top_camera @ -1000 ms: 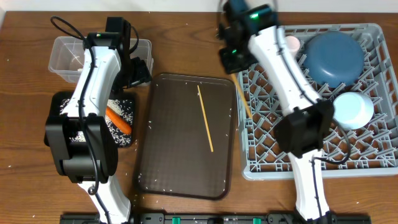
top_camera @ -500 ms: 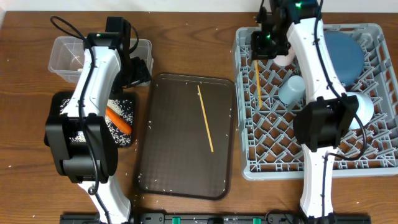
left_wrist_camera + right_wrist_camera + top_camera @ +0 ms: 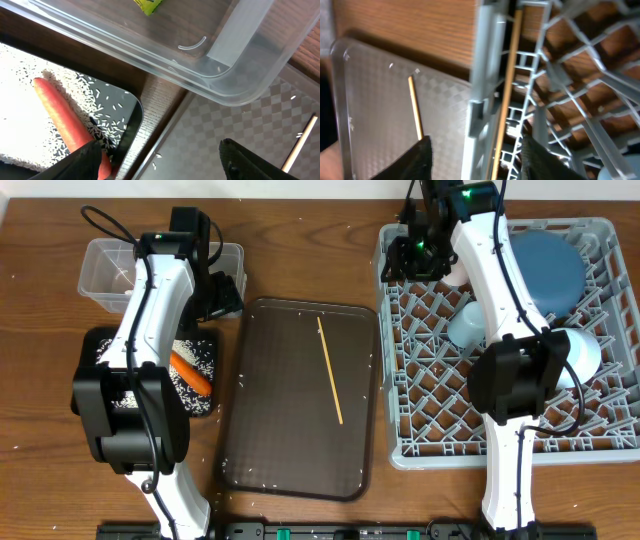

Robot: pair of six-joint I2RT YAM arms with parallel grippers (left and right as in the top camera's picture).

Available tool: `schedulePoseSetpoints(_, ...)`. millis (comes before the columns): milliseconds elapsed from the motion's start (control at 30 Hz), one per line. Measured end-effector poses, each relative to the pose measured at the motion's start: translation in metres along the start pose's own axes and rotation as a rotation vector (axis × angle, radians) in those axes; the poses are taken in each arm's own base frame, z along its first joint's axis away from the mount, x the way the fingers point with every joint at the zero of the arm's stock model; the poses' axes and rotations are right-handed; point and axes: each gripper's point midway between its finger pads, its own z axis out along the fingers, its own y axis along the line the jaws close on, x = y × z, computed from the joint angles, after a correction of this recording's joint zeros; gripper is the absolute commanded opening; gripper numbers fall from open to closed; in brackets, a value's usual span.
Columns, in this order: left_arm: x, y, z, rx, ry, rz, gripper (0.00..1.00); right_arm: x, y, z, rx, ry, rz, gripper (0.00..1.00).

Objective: Sort waste into correct bins and load items into the dishwasher rack
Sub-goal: 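Return the right gripper to the tray and grasp the second chopstick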

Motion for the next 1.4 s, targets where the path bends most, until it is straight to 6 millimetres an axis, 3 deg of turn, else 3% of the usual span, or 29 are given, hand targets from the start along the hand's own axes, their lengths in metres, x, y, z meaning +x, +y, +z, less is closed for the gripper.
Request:
schedulePoseSetpoints(133,0.000,0.000,0.000,0.000,0.000,0.000,0.76,0.001,0.015,0.005,0.000,0.001,-0.071,0.49)
schedulePoseSetpoints(400,0.000,0.000,0.000,0.000,0.000,0.000,0.76,0.012,0.070,0.026,0.074,-0.005,-0.242,0.55)
schedulePoseSetpoints(567,-0.002,-0.001,0.000,0.004,-0.009,0.000,0.76,0.024,0.092,0.037,0.135,0.007,-0.317,0.53)
schedulePoseSetpoints(800,-0.003,-0.001,0.000,0.005,-0.011,0.000,0.76,0.054,0.100,0.081,0.178,0.087,-0.376,0.41)
schedulePoseSetpoints(1033,-0.004,-0.002,0.001,0.007,-0.015,0.000,0.76,0.094,0.107,0.119,0.182,0.183,-0.413,0.40)
schedulePoseSetpoints(1167,-0.003,-0.001,0.001,0.006,-0.014,0.000,0.76,0.097,0.109,0.129,0.186,0.179,-0.428,0.40)
schedulePoseSetpoints(1400,-0.003,-0.002,0.001,0.007,-0.014,0.000,0.76,0.107,0.093,0.150,0.208,0.194,-0.424,0.37)
